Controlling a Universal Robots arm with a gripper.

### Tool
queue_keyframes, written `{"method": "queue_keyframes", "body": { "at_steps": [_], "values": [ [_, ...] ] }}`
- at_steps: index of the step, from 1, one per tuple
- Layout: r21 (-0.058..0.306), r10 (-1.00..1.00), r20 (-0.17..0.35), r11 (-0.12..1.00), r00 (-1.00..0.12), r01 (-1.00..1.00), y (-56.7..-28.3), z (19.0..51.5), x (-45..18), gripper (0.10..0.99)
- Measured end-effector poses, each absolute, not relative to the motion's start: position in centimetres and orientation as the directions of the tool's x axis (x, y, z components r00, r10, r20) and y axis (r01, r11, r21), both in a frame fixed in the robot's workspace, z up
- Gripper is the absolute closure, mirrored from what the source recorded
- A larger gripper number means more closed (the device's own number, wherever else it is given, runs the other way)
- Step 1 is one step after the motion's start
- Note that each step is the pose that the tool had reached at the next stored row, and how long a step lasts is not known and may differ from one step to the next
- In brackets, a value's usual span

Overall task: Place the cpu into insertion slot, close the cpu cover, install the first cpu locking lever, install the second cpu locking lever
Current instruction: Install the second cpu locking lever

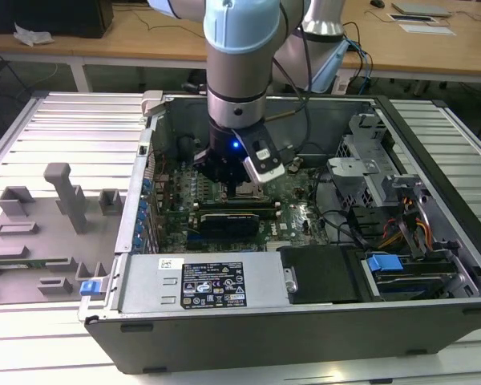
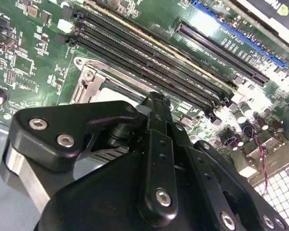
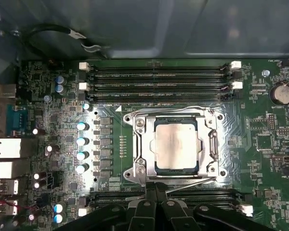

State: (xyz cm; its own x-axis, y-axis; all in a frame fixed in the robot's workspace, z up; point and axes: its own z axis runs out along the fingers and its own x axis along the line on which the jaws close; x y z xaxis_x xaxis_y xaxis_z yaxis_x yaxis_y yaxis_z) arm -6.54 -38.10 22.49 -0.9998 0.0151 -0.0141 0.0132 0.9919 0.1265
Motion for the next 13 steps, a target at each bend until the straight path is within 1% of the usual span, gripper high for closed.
{"method": "queue_keyframes", "body": {
  "at_steps": [5, 6, 9, 13],
  "values": [
    [0.174, 0.016, -0.015, 0.985, -1.000, 0.013, -39.6, 22.3, -6.8, 0.980],
    [0.192, 0.016, -0.015, 0.981, -1.000, 0.013, -39.7, 22.2, -6.9, 0.980],
    [0.230, 0.016, -0.015, 0.973, -1.000, 0.013, -39.9, 22.0, -7.3, 0.980],
    [0.251, 0.017, -0.015, 0.968, -1.000, 0.012, -40.2, 21.5, -7.7, 0.980]
  ]
}}
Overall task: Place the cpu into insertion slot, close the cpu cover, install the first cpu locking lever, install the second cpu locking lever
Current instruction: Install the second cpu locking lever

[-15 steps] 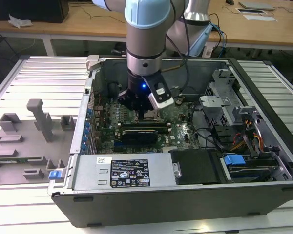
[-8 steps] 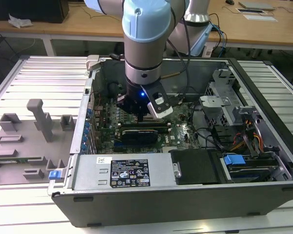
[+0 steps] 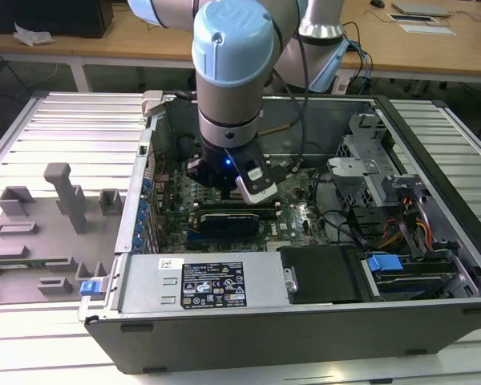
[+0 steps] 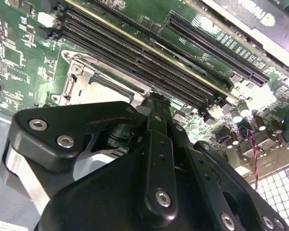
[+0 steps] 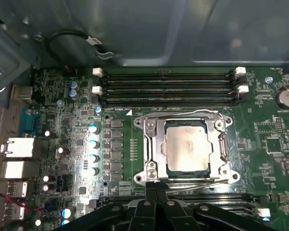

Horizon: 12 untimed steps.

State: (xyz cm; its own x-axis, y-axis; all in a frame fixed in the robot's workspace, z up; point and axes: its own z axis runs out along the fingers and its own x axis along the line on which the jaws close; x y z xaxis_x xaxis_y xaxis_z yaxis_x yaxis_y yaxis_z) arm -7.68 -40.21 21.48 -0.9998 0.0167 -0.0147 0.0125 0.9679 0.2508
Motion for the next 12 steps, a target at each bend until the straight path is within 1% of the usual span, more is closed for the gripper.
{"method": "queue_keyframes", "body": {
  "at_steps": [4, 12],
  "values": [
    [0.266, 0.016, -0.014, 0.964, -1.000, 0.012, -40.2, 20.9, -7.9, 0.980],
    [0.279, 0.017, -0.014, 0.960, -1.000, 0.012, -40.2, 19.9, -8.5, 0.980]
  ]
}}
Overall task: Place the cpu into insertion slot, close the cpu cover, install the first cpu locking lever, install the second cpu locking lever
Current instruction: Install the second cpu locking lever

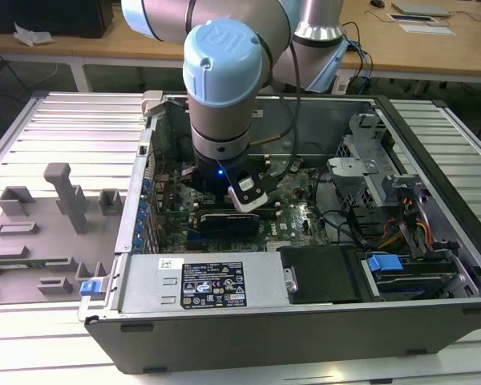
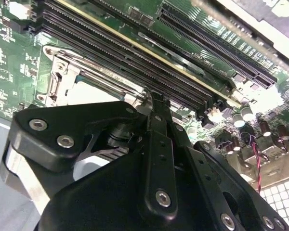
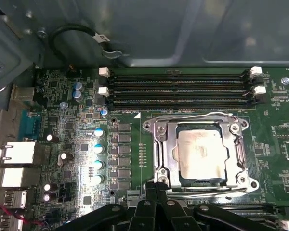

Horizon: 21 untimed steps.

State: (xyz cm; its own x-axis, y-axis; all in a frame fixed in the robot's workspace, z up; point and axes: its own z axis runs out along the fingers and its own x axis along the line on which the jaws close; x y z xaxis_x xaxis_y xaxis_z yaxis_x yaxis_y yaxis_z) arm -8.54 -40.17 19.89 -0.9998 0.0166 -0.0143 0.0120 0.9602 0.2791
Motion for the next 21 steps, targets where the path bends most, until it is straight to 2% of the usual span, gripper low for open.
{"method": "queue_keyframes", "body": {
  "at_steps": [12, 21],
  "values": [
    [0.279, 0.017, -0.014, 0.960, -1.000, 0.012, -40.0, 19.5, -8.9, 0.980],
    [0.279, 0.017, -0.014, 0.960, -1.000, 0.012, -40.0, 22.8, -8.9, 0.980]
  ]
}}
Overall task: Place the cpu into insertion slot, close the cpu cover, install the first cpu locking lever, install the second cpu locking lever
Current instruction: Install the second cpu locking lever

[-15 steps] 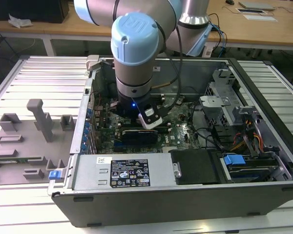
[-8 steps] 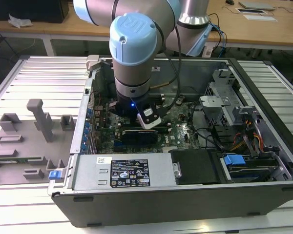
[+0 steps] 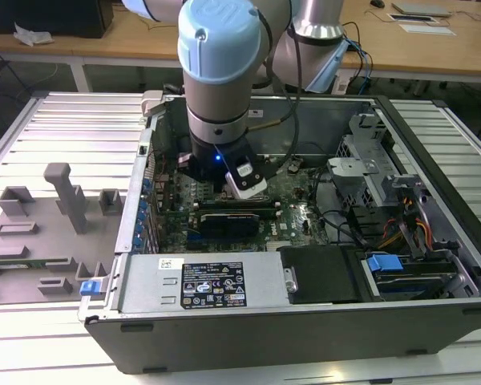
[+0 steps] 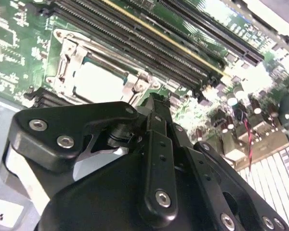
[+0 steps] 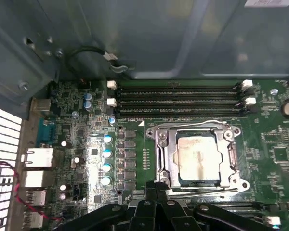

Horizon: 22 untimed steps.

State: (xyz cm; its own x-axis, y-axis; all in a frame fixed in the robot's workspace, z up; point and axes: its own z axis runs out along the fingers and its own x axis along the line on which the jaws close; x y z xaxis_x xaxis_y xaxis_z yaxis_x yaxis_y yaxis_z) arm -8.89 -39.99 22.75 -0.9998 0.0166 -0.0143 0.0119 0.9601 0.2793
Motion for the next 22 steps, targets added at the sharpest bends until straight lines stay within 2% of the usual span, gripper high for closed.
{"method": "queue_keyframes", "body": {
  "at_steps": [5, 8, 14, 22],
  "values": [
    [0.279, 0.017, -0.014, 0.960, -1.000, 0.012, -40.0, 23.0, -8.9, 0.980],
    [0.256, 0.021, -0.012, 0.966, -1.000, 0.018, -40.0, 23.0, -8.5, 0.980],
    [0.250, 0.023, -0.010, 0.968, -1.000, 0.020, -40.0, 23.0, -5.0, 0.980],
    [0.191, 0.022, -0.010, 0.981, -1.000, 0.020, -37.0, 23.0, -3.8, 0.980]
  ]
}}
